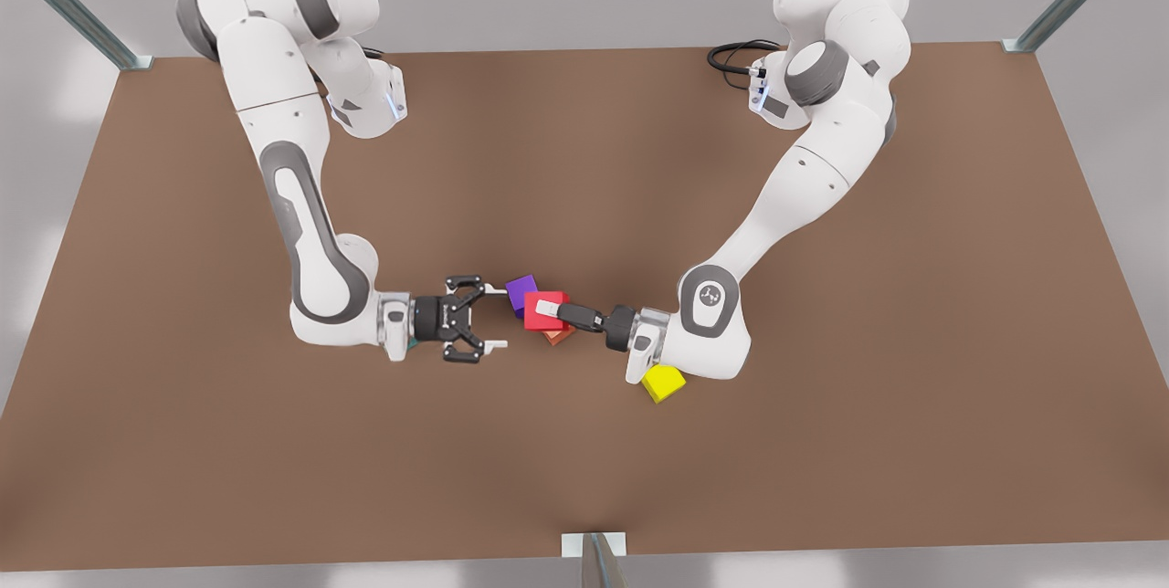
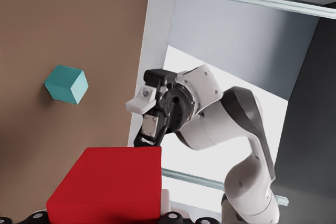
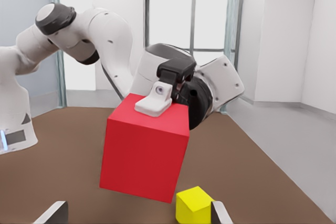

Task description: Pick up red wooden cube and pass to hand red wooden cube and place in blue wooden cube

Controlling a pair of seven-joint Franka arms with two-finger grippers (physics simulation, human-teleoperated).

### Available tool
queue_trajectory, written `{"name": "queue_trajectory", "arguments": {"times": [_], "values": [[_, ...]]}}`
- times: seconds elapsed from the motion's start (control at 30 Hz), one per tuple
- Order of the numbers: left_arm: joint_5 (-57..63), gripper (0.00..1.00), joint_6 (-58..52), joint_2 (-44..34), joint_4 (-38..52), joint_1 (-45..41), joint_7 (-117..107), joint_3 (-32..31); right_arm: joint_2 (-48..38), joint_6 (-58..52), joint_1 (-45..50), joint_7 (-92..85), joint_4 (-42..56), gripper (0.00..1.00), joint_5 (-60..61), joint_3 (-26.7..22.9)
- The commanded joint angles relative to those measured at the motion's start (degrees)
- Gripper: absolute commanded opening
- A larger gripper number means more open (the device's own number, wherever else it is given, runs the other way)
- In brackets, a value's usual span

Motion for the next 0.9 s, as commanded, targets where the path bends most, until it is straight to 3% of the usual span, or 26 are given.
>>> {"name": "queue_trajectory", "arguments": {"times": [0.0,0.87], "values": [[-0.8,0.55,-0.2,-0.1,0.0,0.1,3.9,0.0,0.0,1.1,0.6,-19.0,-0.3,1.0,1.9,0.0],[-0.8,0.55,1.2,-0.1,0.0,-0.9,3.8,0.0,2.3,4.7,7.0,-20.2,1.7,1.0,9.0,0.1]]}}
